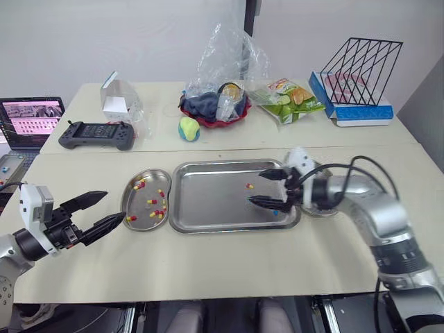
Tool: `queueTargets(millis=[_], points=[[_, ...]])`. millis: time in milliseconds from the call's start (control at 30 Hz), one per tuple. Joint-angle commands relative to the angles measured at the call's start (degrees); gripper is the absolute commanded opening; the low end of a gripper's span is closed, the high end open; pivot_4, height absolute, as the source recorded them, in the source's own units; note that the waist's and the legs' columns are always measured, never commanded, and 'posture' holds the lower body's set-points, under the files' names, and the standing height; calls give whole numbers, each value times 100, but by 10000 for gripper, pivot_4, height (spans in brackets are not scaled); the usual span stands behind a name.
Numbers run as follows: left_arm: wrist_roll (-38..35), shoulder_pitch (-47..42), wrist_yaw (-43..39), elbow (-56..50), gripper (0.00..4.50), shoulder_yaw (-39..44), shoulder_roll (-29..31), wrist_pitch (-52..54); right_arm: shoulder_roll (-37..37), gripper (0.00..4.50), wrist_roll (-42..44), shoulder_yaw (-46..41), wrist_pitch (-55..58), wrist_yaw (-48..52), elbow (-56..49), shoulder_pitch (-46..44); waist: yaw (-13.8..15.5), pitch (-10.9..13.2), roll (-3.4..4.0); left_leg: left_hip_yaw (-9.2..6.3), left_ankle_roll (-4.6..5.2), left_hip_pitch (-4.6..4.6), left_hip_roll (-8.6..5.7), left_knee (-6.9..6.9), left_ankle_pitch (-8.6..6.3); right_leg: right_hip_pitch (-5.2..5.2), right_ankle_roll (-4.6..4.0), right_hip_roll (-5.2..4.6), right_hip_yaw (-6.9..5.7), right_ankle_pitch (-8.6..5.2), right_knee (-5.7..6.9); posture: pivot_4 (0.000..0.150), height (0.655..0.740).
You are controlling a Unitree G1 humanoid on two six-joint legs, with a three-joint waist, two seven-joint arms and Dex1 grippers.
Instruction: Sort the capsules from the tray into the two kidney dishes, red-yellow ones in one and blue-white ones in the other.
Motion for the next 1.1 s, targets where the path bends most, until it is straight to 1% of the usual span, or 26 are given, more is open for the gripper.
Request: queueTargets(millis=[33,100,167,233,333,433,600,900,1000,1100], points=[[-173,28,18,-197,44572,145,-7,-34,135,45000,-675,-13,-88,-916,-413,173,12,0,0,-1,-3,-1,0,0,2,-1,0,1,0,0,1,1500,7400],[-235,60,17,-237,44572,140,-3,23,145,45000,-832,21,30,-1029,-515,206,7,0,0,-1,-5,0,-10,0,3,-2,-1,0,1,0,5,1500,7400],[-236,150,-29,-301,44572,106,42,46,201,45000,-488,-67,827,-950,-595,166,-2,0,0,0,-5,1,-16,0,3,-2,-2,1,3,1,5,1500,7400],[-229,159,-26,-292,44572,92,70,29,650,45000,100,-381,1752,-1132,-820,137,-8,0,0,0,-4,7,-10,-4,2,2,-4,7,3,2,5,1500,7400],[-161,-82,-4,-169,44572,-108,132,18,1349,45000,-103,-309,2515,-2015,-1162,176,-28,0,0,0,0,10,15,-13,0,-2,-13,17,5,6,4,1500,7400],[-156,-196,-28,-104,44572,-190,180,42,1767,45000,-123,-394,3003,-2459,-1357,186,-27,0,1,0,-9,9,34,-13,1,-6,-27,40,7,15,3,1500,7400],[-125,-191,-111,4,44572,-198,253,8,2031,45000,-342,-323,3190,-3027,-1428,247,-21,0,1,1,-31,10,35,-13,7,-6,-32,56,7,18,3,1500,7400],[-38,-234,-168,128,44572,-206,290,-67,2103,45000,-515,-124,3147,-3324,-1398,347,-76,0,1,8,-40,15,58,-22,8,-16,-42,79,10,23,3,1500,7400],[7,-265,-184,163,45000,-223,284,-88,2139,36753,-537,-39,3065,-3332,-1259,440,-86,0,1,8,-40,15,59,-23,8,-16,-42,80,10,23,3,1500,7400],[75,-270,-249,265,45000,-238,318,-132,2179,26587,-622,38,2831,-3344,-1023,485,-105,0,1,9,-40,16,60,-23,8,-16,-42,81,10,23,3,1500,7400]])
